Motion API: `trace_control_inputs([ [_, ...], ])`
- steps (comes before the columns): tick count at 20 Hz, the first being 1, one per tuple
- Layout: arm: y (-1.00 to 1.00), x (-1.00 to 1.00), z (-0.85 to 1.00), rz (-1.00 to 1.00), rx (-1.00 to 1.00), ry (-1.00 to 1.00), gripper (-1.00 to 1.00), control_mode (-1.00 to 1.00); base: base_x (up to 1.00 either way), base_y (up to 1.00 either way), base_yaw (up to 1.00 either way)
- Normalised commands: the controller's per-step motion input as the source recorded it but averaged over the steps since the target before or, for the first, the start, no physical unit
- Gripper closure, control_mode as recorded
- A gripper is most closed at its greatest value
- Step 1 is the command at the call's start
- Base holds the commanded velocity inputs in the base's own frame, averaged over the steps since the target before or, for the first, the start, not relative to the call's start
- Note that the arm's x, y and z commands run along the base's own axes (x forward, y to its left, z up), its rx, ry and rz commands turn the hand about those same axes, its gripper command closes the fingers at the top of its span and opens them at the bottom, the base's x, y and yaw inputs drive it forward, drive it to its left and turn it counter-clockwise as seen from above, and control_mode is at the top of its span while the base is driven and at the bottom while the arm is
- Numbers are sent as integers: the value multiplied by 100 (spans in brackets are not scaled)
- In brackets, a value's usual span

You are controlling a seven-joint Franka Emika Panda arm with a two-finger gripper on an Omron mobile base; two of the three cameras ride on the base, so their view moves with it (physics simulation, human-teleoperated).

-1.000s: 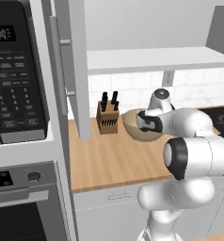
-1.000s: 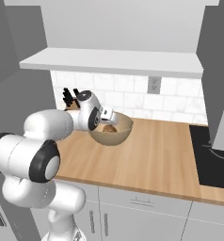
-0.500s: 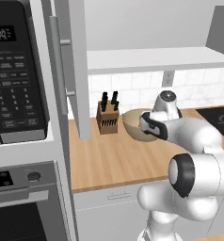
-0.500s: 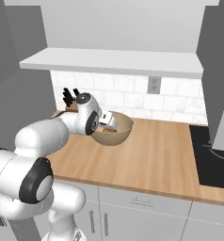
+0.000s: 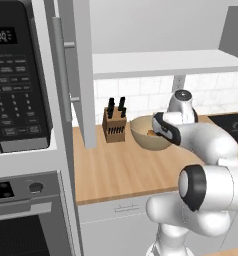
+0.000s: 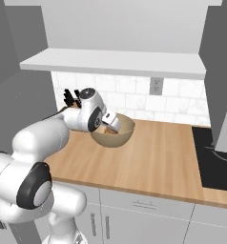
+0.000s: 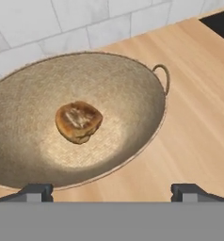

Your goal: Open the cabinet, pick up the bread from the cabinet and place it in the basket. Then move the basket to the dining counter.

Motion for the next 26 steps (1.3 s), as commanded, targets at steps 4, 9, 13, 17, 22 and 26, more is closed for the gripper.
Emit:
trace_control_inputs([
  [4,0,-42,0,-4,-2,-6,-100,-100,0,0,0],
  [9,0,-43,2,-6,-1,-13,-100,-100,0,0,0],
  [13,0,-38,11,-8,0,-9,-100,-100,0,0,0],
  [17,-11,-18,12,-14,2,0,-100,-100,0,0,0],
  [22,-25,9,2,-9,13,18,-100,-100,0,0,0],
  [26,-30,20,0,-4,31,16,-100,-100,0,0,0],
])
